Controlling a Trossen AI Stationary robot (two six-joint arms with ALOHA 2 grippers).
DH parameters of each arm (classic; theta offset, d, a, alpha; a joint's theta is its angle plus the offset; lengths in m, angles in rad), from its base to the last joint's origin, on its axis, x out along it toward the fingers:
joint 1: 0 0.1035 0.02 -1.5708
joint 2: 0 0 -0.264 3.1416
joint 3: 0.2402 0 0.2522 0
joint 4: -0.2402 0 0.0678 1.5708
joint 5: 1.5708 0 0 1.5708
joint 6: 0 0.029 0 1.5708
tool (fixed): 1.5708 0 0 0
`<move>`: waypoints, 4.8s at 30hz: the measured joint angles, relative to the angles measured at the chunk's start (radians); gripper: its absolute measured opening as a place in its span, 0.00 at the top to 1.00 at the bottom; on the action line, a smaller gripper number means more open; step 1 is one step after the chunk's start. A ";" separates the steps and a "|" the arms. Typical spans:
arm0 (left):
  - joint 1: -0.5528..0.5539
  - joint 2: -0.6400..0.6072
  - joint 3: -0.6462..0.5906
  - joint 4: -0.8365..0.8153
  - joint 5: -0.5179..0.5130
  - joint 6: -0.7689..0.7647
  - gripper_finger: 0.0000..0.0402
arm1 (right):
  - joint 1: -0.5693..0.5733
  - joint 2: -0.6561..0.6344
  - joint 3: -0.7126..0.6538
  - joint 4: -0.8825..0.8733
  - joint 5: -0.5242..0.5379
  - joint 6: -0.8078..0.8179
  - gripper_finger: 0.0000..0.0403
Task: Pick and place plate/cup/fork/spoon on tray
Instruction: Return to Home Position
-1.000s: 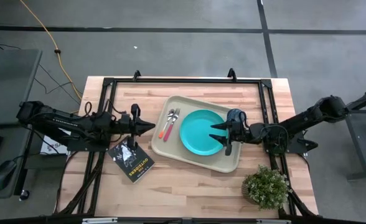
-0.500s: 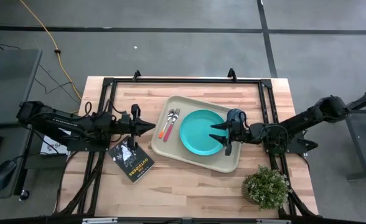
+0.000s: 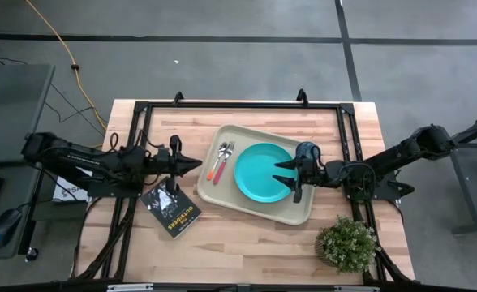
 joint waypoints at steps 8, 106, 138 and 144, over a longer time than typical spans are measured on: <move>0.042 -0.342 0.000 -0.329 -0.080 0.010 1.00 | 0.000 0.001 0.000 -0.041 -0.001 0.027 0.53; 0.046 -0.729 -0.247 -0.525 0.045 -0.053 1.00 | -0.133 -1.001 -0.311 -0.705 -0.183 -0.240 1.00; 0.046 -0.722 -0.245 -0.519 0.048 -0.053 1.00 | -0.194 -1.117 -0.311 -0.629 -0.207 0.011 1.00; 0.046 -0.715 -0.246 -0.526 0.055 -0.053 1.00 | -0.199 -1.117 -0.312 -0.677 -0.207 0.011 1.00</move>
